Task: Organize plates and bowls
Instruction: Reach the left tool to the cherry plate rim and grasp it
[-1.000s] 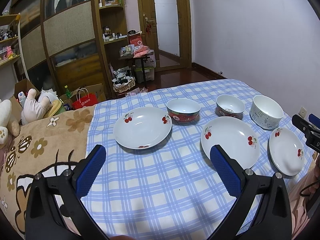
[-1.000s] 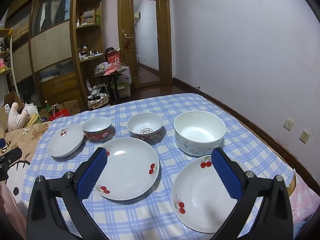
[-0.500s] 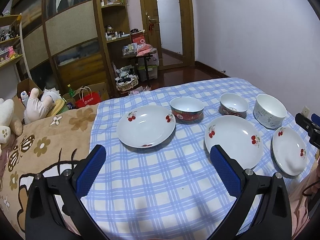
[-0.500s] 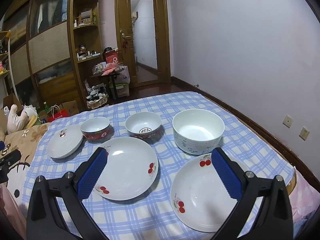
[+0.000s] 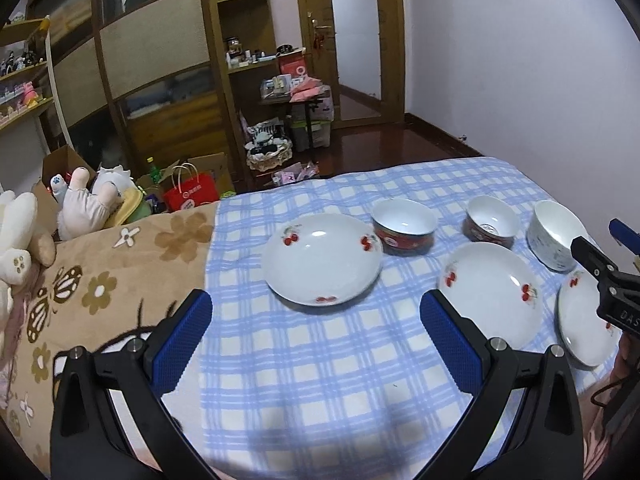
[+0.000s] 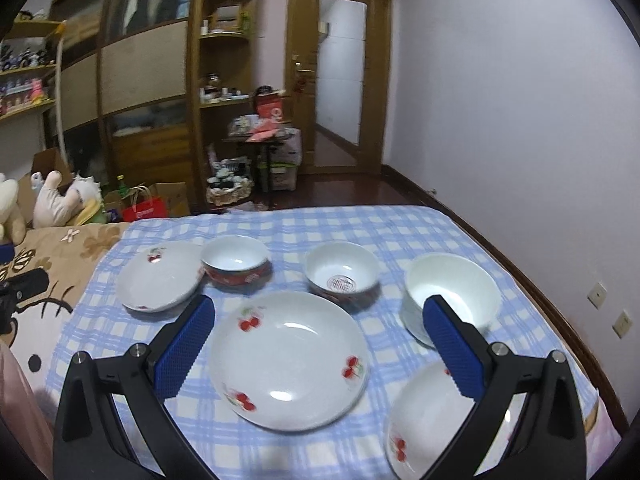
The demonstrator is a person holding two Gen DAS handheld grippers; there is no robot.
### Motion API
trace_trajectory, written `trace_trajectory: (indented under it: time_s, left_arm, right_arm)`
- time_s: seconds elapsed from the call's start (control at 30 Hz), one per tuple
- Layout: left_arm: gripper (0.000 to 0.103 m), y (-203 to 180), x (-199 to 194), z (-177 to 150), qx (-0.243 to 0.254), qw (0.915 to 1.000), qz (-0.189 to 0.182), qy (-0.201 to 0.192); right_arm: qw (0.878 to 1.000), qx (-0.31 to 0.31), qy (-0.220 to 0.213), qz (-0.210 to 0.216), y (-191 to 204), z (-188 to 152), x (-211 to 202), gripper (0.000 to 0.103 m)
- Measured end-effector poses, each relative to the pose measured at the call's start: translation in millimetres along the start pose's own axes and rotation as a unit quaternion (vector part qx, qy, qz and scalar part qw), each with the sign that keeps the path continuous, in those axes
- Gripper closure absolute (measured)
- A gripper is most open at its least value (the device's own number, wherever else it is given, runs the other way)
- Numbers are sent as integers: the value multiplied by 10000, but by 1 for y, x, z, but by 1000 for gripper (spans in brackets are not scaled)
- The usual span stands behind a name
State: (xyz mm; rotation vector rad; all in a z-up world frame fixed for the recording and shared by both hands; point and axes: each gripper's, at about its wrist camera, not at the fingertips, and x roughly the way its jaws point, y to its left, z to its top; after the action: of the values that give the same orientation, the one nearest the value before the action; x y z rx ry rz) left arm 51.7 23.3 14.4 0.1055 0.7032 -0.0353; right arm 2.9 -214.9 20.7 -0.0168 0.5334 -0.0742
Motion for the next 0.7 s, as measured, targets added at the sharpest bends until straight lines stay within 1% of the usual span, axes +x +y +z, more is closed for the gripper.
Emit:
trace_trajectory:
  time_s: [0.13, 0.27, 0.37, 0.47, 0.53, 0.63, 0.7]
  left_arm:
    - [1, 13, 10, 17, -40, 9999, 39, 85]
    - [1, 22, 26, 32, 12, 9998, 84, 169]
    - [1, 29, 41, 43, 7, 9997, 115, 234]
    - [1, 35, 50, 55, -16, 9998, 190, 64]
    - [1, 38, 57, 62, -12, 9998, 205, 52]
    - [1, 44, 77, 73, -9, 9997, 190, 152]
    - [1, 49, 95, 79, 19, 9994, 46, 330]
  right_arm:
    - [9997, -32, -61, 245, 18, 15, 7, 0]
    - [9992, -97, -111, 366, 35, 27, 17, 0]
    - [9988, -128, -86, 458, 48, 37, 33, 0]
    - [9983, -96, -18, 571, 61, 44, 50, 0]
    - [9980, -48, 16, 624, 66, 46, 59, 0]
    - [9975, 16, 96, 694, 79, 51, 77, 0]
    - [9973, 97, 168, 715, 85, 53, 87, 0]
